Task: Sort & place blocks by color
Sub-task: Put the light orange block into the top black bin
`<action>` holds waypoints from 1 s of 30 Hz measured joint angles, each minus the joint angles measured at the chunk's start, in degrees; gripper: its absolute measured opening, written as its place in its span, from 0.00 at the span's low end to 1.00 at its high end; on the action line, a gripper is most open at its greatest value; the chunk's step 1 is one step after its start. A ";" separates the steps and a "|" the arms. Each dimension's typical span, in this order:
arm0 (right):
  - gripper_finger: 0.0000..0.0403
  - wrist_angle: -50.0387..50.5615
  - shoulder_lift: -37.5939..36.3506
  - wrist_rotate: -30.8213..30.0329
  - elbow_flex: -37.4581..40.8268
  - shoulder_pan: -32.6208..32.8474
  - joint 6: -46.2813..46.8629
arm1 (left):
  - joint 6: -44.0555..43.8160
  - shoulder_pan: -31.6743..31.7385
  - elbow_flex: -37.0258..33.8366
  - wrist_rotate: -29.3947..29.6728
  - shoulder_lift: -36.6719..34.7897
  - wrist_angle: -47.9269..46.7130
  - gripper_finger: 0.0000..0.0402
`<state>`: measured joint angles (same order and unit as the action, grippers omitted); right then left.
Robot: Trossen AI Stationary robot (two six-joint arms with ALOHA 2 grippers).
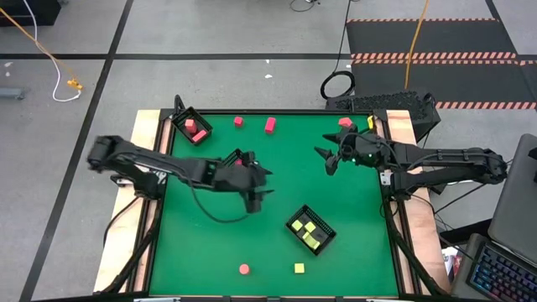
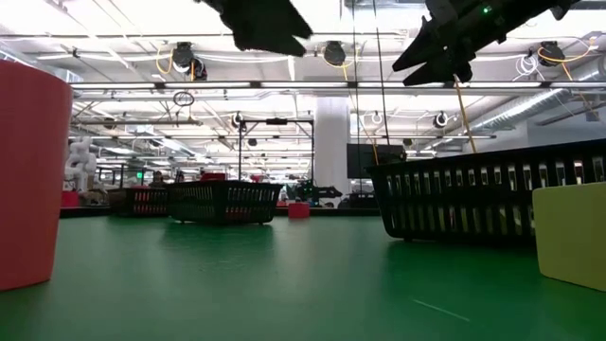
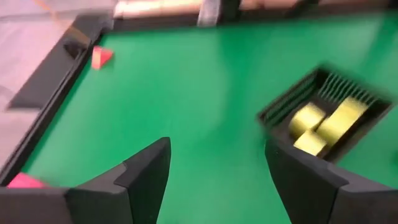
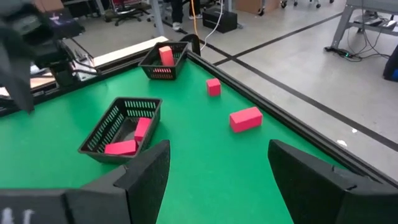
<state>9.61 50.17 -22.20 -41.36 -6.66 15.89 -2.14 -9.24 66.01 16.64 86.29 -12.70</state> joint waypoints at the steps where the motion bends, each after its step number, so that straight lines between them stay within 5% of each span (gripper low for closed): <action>1: 0.66 -0.11 0.00 0.02 0.02 0.07 -0.03 | -0.16 0.48 -3.07 -1.22 -2.43 3.12 0.65; 15: 0.66 -12.93 8.35 0.39 -0.01 0.02 -4.63 | 0.12 4.29 -28.52 -3.29 -30.14 19.79 0.65; 24: 0.66 -27.87 20.34 3.18 0.00 -0.70 -7.42 | -0.60 9.79 -37.68 -3.98 -40.30 19.84 0.65; 30: 0.66 -31.73 24.94 4.76 0.04 -3.39 -7.99 | -0.84 15.31 -39.59 -11.35 -42.89 18.85 0.65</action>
<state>-22.12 75.11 -17.44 -41.32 -10.05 7.90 -2.98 6.06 26.42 5.28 43.40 6.15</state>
